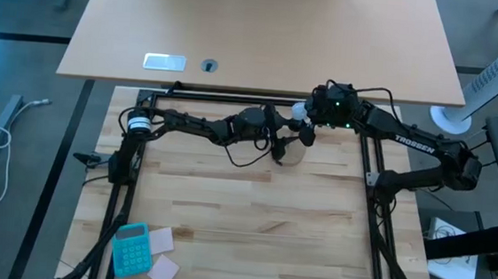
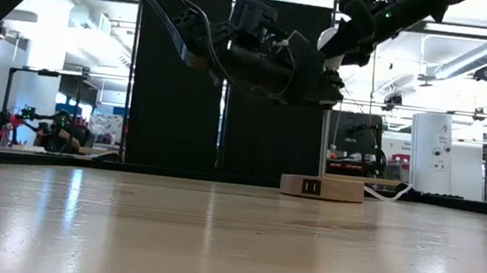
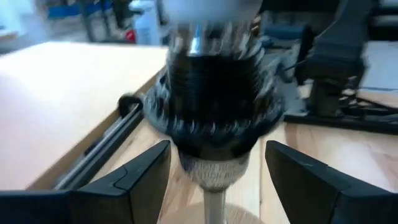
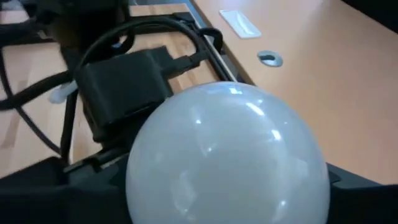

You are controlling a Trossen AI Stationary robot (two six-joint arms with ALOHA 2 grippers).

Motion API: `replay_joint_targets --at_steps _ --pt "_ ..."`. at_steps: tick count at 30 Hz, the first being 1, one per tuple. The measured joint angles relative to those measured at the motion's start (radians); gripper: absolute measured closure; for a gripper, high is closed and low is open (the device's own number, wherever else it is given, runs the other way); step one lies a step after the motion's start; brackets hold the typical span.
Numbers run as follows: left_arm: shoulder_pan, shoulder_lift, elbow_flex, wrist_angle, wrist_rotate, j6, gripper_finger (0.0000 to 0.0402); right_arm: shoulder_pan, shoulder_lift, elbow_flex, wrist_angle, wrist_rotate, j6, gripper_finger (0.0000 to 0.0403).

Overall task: Screw lightbulb
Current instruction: Insert the lightbulb into the lamp

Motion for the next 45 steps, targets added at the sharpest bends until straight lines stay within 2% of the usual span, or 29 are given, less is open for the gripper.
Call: replay_joint_targets --at_steps 7,23,45 --pt "0.047 0.004 -0.005 0.037 0.163 0.039 0.0161 0.000 -0.004 0.000 0.000 -0.001 0.009 0.0143" --pt "0.066 0.005 -0.010 0.038 0.184 0.044 0.0160 0.000 -0.027 0.002 0.004 -0.007 0.022 0.0056" --pt "0.067 0.006 -0.010 0.029 0.206 0.044 0.0160 0.000 -0.040 0.002 0.000 -0.028 0.024 0.0053"
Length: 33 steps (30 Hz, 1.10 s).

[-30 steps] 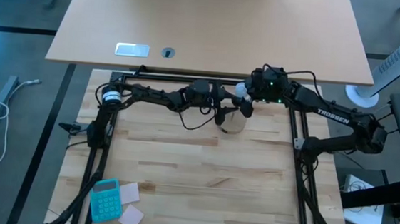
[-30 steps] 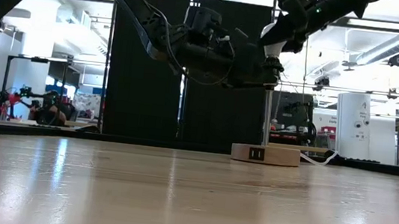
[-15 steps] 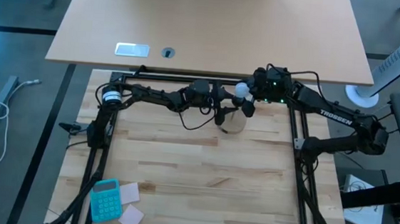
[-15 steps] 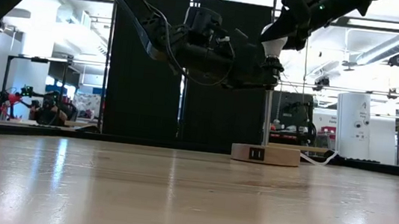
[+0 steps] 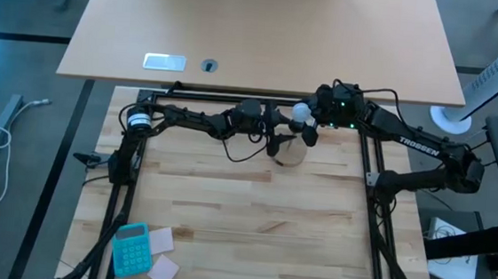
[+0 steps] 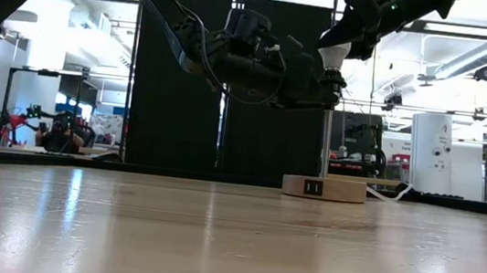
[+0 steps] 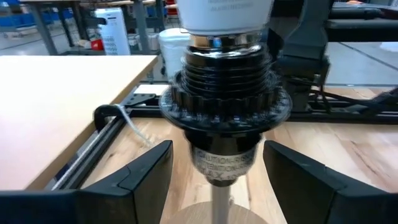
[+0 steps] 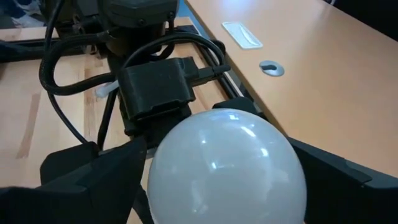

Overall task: Screw lightbulb
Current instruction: Insert the lightbulb into the lamp

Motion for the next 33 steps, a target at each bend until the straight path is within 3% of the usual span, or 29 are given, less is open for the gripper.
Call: replay_joint_targets --at_steps 8,20,33 --pt "0.000 0.000 0.000 0.000 0.027 -0.011 0.0154 0.000 -0.033 0.002 0.014 -0.002 0.018 0.0053" --pt "0.000 0.000 0.000 -0.021 0.026 -0.026 0.0092 -0.001 -0.058 0.002 0.008 0.000 0.032 0.0053" --pt "-0.001 0.000 0.000 -0.030 0.026 -0.026 0.0089 0.000 -0.059 0.002 0.007 -0.005 0.031 0.0053"
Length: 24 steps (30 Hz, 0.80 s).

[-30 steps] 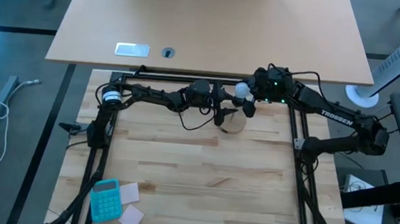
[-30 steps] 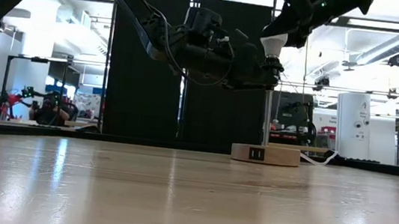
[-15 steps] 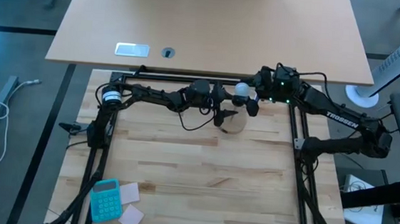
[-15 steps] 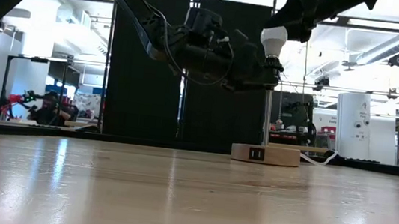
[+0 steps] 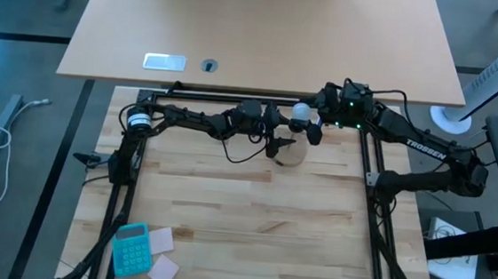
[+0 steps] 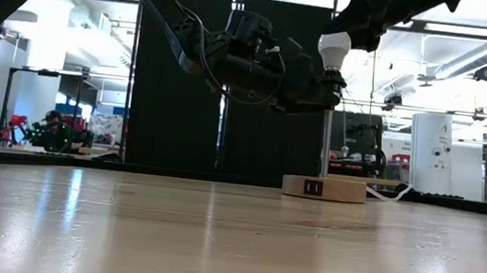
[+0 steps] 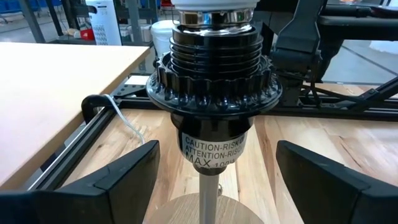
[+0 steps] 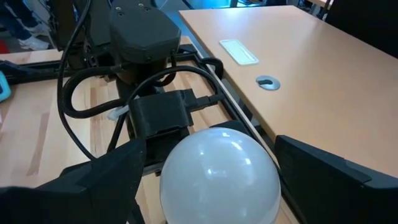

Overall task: Screw lightbulb
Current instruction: Insert the lightbulb into the lamp

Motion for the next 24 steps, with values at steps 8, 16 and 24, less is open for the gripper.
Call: replay_joint_targets --at_steps 8,16,24 --pt "0.000 0.000 0.000 0.000 -0.001 0.000 0.0089 0.000 -0.007 0.000 0.001 -0.002 -0.005 0.0053" --pt "0.000 0.000 0.000 0.000 0.000 0.001 0.0089 -0.013 -0.027 -0.050 0.091 -0.056 0.003 0.0053" --pt "0.000 0.000 0.000 0.002 0.000 0.023 0.0089 -0.074 -0.054 -0.077 0.182 -0.203 -0.005 0.0053"
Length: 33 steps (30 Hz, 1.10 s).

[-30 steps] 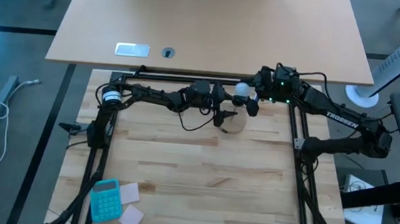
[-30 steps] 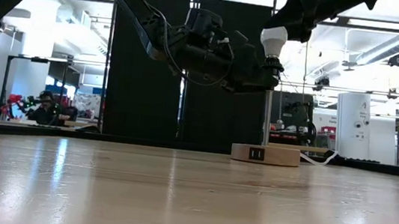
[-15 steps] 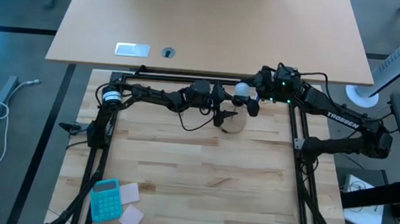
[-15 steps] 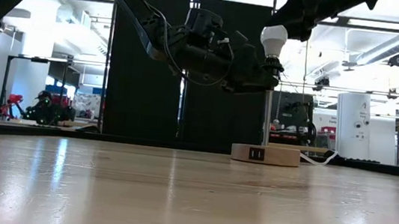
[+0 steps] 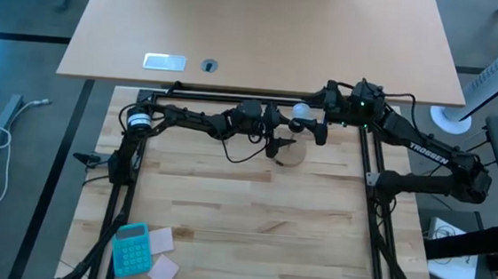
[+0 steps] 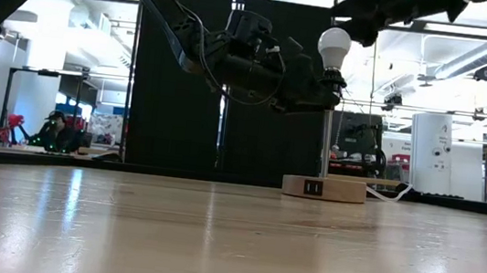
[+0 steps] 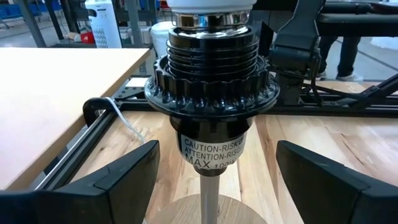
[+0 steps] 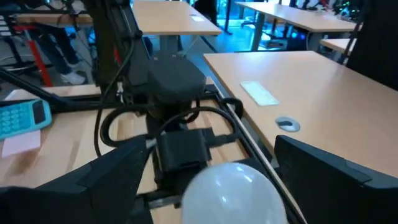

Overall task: Screw lightbulb
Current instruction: Insert the lightbulb into the lamp

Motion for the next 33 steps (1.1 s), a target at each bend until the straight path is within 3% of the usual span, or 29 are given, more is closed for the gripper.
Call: replay_joint_targets --at_steps 6,11,18,26,33 --pt "-0.001 -0.001 0.000 0.000 0.000 -0.004 0.0089 -0.104 0.011 0.000 0.062 -0.195 -0.003 0.0053" --pt "-0.002 -0.001 0.000 0.000 0.000 -0.005 0.0089 -0.227 0.032 0.000 0.080 -0.488 0.036 0.0053" --pt "-0.002 -0.001 0.000 0.005 0.000 -0.022 0.0089 -0.323 0.127 0.000 0.148 -0.715 0.054 0.0053" --pt "-0.002 -0.002 0.000 0.008 0.000 -0.026 0.0089 -0.359 0.241 0.000 0.290 -0.912 0.126 0.0054" --pt "-0.002 -0.003 0.000 0.008 0.000 -0.032 0.0089 -0.364 0.294 0.000 0.370 -0.980 0.142 0.0054"
